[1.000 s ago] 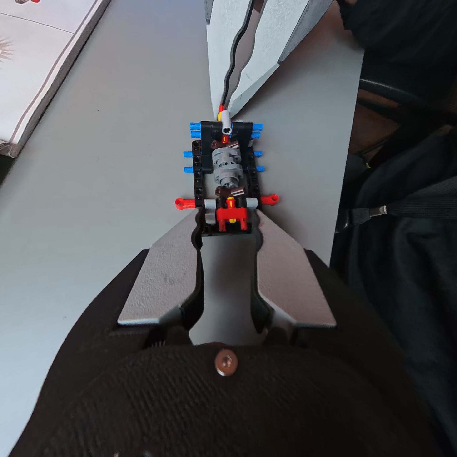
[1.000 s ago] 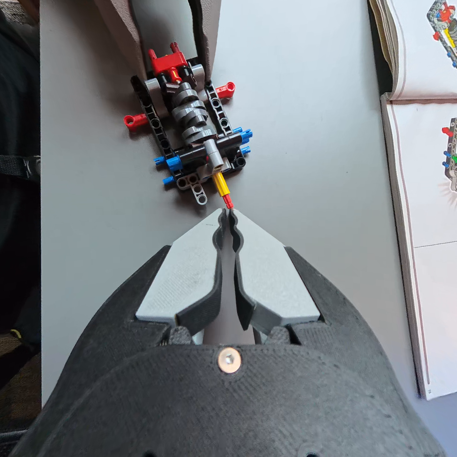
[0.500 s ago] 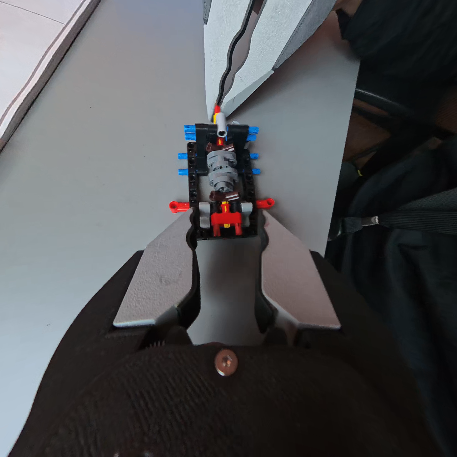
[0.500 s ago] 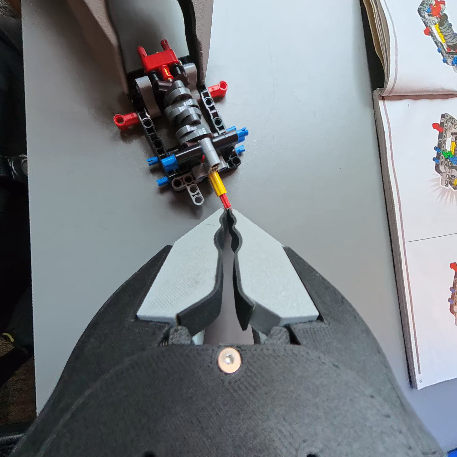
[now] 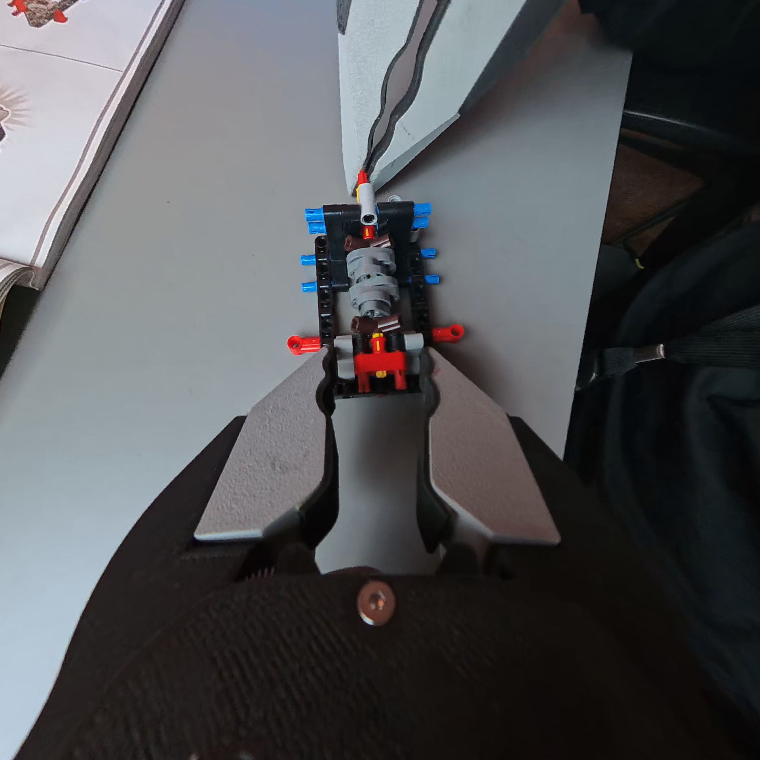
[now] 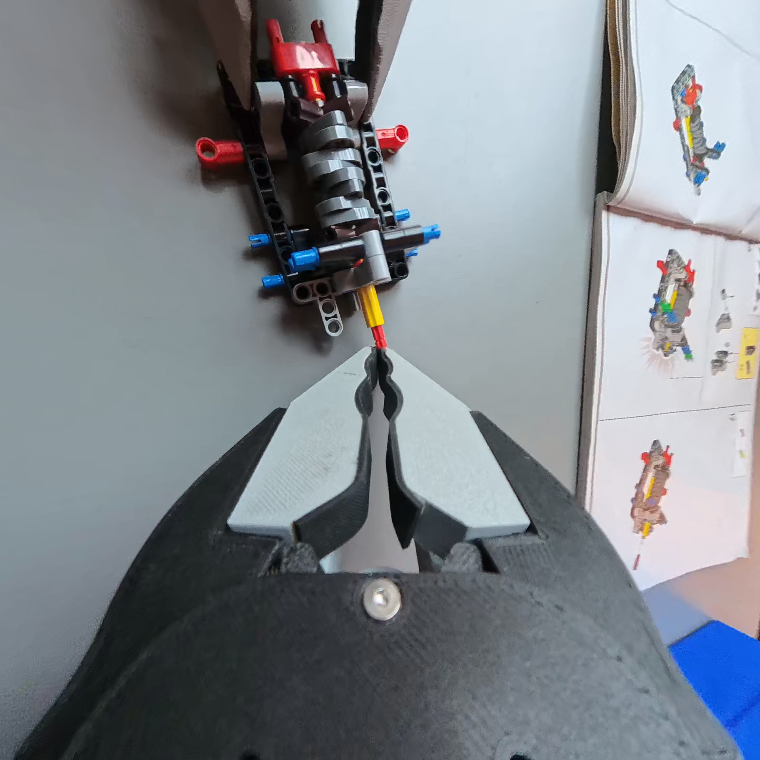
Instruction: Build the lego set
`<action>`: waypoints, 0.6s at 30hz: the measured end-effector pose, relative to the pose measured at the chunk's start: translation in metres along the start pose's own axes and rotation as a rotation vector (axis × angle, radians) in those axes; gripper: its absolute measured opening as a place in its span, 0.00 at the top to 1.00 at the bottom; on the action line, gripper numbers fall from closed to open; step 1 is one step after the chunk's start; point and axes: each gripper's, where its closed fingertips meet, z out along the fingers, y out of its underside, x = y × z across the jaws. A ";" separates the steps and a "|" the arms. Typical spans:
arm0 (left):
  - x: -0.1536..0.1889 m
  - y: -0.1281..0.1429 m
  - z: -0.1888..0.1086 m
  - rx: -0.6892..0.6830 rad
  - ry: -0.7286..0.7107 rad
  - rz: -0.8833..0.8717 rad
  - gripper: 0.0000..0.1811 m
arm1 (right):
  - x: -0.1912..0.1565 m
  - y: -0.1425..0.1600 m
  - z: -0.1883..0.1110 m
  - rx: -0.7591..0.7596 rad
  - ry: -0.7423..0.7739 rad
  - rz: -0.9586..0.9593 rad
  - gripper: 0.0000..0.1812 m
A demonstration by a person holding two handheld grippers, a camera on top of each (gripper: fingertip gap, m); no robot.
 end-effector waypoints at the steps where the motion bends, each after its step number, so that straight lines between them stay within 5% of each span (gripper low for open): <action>1: 0.000 0.000 0.000 0.002 0.001 0.001 0.79 | 0.000 0.000 -0.001 0.001 0.012 -0.020 1.00; 18: 0.003 -0.001 0.000 0.001 0.009 -0.015 0.79 | 0.001 -0.002 -0.001 -0.067 0.122 -0.131 1.00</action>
